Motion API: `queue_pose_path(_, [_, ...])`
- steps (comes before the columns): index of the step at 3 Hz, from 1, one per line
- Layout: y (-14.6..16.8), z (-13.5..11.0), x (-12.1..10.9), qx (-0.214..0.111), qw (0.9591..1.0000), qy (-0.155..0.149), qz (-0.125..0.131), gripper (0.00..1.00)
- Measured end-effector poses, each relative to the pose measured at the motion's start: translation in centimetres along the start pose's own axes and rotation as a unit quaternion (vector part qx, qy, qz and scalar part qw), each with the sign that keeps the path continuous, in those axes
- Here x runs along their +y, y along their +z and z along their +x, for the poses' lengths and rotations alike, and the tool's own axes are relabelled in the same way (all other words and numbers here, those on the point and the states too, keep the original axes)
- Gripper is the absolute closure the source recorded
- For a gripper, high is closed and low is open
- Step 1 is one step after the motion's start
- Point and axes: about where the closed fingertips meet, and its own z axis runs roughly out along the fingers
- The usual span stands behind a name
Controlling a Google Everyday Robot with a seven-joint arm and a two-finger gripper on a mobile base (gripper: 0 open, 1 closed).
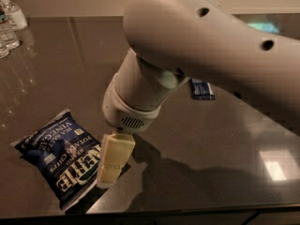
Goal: Move blue chip bag near rxbar blueberry
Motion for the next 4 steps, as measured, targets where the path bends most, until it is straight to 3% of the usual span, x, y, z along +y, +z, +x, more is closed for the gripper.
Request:
queue_pose_path(2, [4.6,-1.5,-0.5,0.041,0.999,0.002,-0.02,0.0])
queue_pose_path(4, [6.1,-2.3,-0.4,0.07,0.9965,0.018,-0.041,0.0])
